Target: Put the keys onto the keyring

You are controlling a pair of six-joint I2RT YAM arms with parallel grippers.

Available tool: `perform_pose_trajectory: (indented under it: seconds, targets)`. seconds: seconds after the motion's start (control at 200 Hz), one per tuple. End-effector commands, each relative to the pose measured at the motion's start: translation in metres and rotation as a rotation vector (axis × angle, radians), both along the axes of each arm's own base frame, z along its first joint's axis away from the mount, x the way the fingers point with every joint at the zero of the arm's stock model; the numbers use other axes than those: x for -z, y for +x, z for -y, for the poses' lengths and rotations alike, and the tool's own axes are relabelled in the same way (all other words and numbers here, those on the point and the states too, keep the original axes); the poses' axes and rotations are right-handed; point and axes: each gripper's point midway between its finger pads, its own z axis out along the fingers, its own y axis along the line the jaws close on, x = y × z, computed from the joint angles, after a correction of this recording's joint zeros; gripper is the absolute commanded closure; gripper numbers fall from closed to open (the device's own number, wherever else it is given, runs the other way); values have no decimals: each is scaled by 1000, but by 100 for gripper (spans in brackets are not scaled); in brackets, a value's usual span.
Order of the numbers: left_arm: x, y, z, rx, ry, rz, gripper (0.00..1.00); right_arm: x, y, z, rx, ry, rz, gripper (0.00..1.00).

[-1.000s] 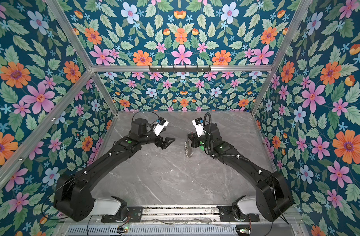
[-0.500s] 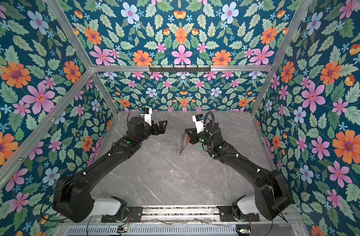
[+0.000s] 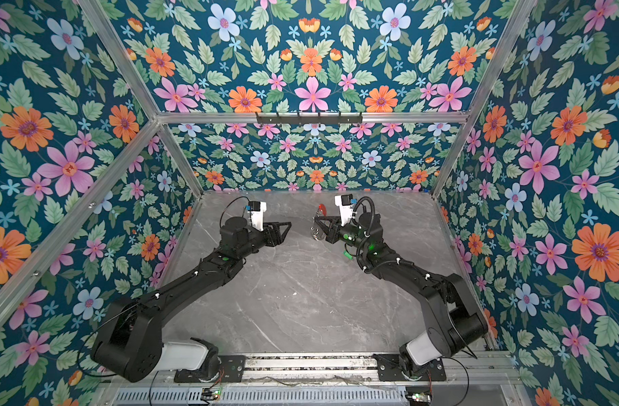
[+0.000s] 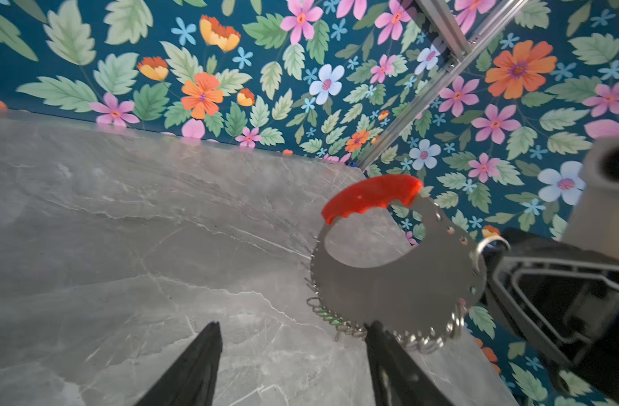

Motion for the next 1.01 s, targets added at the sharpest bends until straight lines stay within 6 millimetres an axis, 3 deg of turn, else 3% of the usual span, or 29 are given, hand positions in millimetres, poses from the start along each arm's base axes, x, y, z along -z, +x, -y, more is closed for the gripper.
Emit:
perform_pose_trajectory:
  seconds: [0.0, 0.16, 0.37, 0.595, 0.81, 0.84, 1.0]
  targets:
    - [-18, 0, 9, 42, -68, 29, 32, -39, -6, -2, -39, 122, 92, 100]
    - [-22, 11, 17, 50, -60, -52, 36, -46, -7, -5, -68, 153, 93, 100]
    - [-56, -4, 31, 171, -165, 54, 47, -51, -6, -7, -98, 204, 101, 100]
    - [-68, 0, 43, 236, -233, 78, 58, -54, -2, -12, -172, 217, 90, 100]
    - [-93, -6, 48, 296, -341, 152, 67, -59, -1, -11, -184, 211, 100, 100]
    - [-98, -8, 49, 312, -355, 162, 67, -45, 6, -14, -184, 203, 71, 100]
    - [-113, -9, 49, 340, -407, 185, 72, -43, 7, -14, -192, 243, 46, 100]
